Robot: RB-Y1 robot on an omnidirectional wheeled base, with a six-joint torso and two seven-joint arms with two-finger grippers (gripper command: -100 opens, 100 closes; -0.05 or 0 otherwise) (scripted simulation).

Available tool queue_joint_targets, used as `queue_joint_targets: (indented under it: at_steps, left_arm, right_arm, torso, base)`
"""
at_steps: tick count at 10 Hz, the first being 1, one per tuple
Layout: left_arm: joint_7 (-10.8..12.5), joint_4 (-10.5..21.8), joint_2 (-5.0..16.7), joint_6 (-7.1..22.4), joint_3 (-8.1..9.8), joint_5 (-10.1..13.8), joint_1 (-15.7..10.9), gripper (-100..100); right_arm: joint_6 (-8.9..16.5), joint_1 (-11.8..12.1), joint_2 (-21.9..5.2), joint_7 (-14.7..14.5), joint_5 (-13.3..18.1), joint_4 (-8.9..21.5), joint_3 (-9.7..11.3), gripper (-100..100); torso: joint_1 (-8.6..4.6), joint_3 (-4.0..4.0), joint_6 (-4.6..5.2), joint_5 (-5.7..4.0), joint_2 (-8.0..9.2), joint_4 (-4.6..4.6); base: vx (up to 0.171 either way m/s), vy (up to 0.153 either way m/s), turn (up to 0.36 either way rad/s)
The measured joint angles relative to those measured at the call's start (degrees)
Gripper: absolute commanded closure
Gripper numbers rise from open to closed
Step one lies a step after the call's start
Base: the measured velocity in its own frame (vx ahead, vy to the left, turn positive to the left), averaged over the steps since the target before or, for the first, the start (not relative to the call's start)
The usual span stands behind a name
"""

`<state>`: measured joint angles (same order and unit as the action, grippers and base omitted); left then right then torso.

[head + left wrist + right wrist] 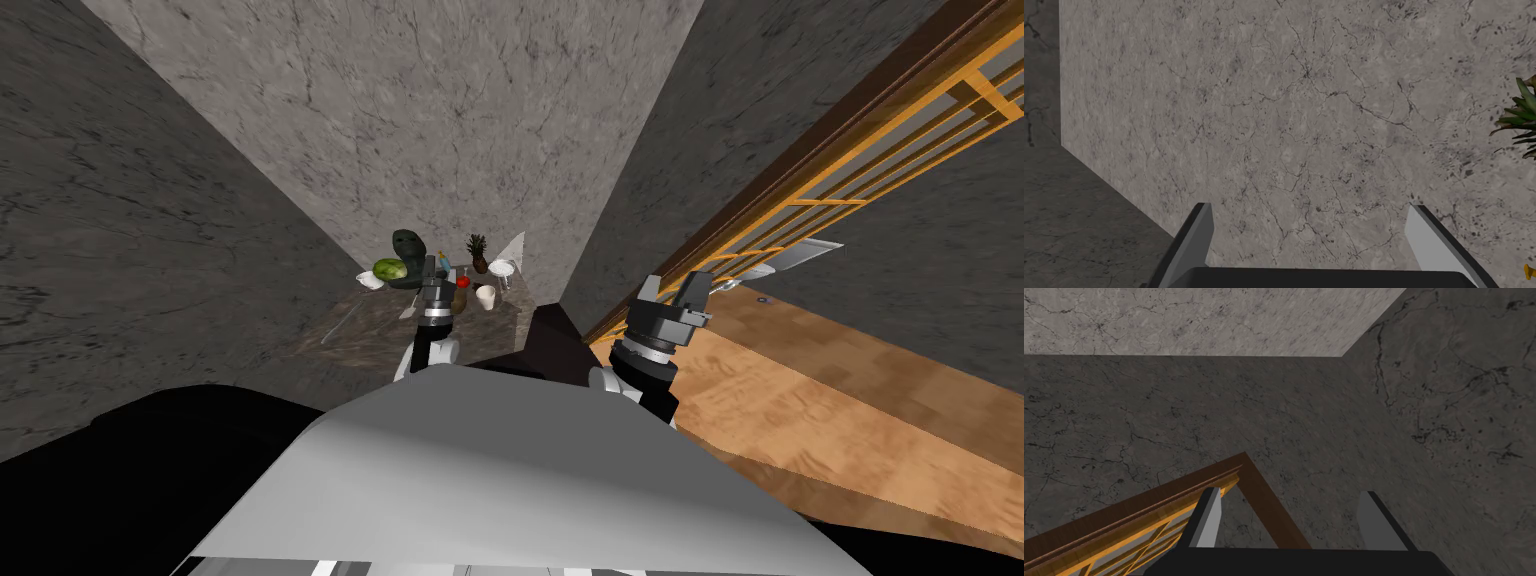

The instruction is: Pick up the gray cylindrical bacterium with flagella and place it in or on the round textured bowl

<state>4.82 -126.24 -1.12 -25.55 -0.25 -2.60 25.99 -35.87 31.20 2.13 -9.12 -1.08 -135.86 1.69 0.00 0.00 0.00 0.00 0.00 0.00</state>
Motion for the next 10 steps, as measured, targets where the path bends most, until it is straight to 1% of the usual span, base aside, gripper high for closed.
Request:
queue_joint_targets:
  at_steps: [2,4,7,9,10]
  left_arm:
    - [0.2,-0.1,2.1,0.9,-0.1,0.3,-0.5,-100]
    - [0.7,-0.6,4.8,2.7,-0.16,1.1,-1.2,-100]
    - [1.8,-1.3,8.1,7.0,-0.26,2.7,-3.1,-100]
    - [2.8,-1.7,9.7,10.3,-0.48,4.0,-4.5,-100]
    - [3.0,-2.0,10.0,11.6,-0.52,4.4,-4.9,-100]
  right_arm:
    - [0.0,0.0,0.0,0.0,0.0,0.0,0.0,0]
    - [0.0,0.0,0.0,0.0,0.0,0.0,0.0,0]
    - [0.0,0.0,0.0,0.0,0.0,0.0,0.0,0]
    - [0.0,0.0,0.0,0.0,0.0,0.0,0.0,0]
    - [0.0,0.0,0.0,0.0,0.0,0.0,0.0,0]
  torso:
    - [-0.06,-0.01,-0.01,-0.01,-0.02,0.0]
    - [-0.17,-0.02,-0.01,-0.04,-0.04,-0.01]
    - [-0.3,-0.04,-0.01,-0.06,-0.08,-0.02]
    - [-0.32,-0.06,0.0,-0.07,-0.11,-0.03]
    - [-0.26,-0.06,0.01,-0.06,-0.09,-0.02]
  base:
    - [0.006,-0.032,0.091]
    - [0.011,-0.053,0.131]
    - [0.017,-0.08,0.169]
    - [0.018,-0.073,0.107]
    - [0.011,-0.06,0.129]
